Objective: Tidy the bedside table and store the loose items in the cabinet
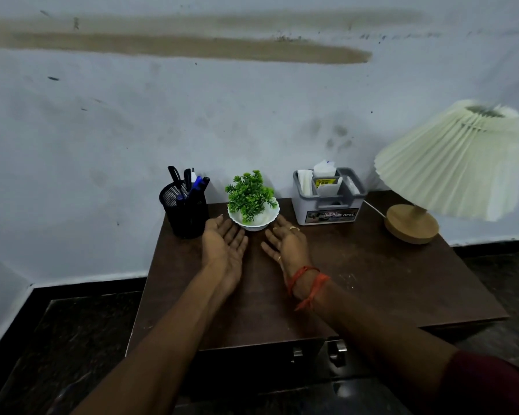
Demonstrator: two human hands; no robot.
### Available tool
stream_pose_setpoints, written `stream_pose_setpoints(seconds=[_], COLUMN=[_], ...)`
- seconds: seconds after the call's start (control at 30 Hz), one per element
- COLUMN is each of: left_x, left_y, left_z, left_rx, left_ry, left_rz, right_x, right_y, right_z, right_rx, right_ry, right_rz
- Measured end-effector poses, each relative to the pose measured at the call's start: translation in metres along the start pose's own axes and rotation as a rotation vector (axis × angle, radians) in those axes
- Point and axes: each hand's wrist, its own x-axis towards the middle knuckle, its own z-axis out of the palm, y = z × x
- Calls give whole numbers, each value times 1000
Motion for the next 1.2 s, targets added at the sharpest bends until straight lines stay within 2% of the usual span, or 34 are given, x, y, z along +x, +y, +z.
stream_pose_setpoints(seconds=[0.53, 1.0, 1.2], left_x=[7, 3, -11], left_y=[4, -4, -22], left_z=[0, 1, 5], left_rx=[23, 7, 9], left_ry=[7, 34, 44], left_rz=[65, 61, 14], right_x=[7, 4, 1], right_y=[9, -3, -8], right_z=[11, -1, -33], right_rx=[8, -16, -2], right_ry=[-47, -85, 24], right_rz=[-23, 27, -10])
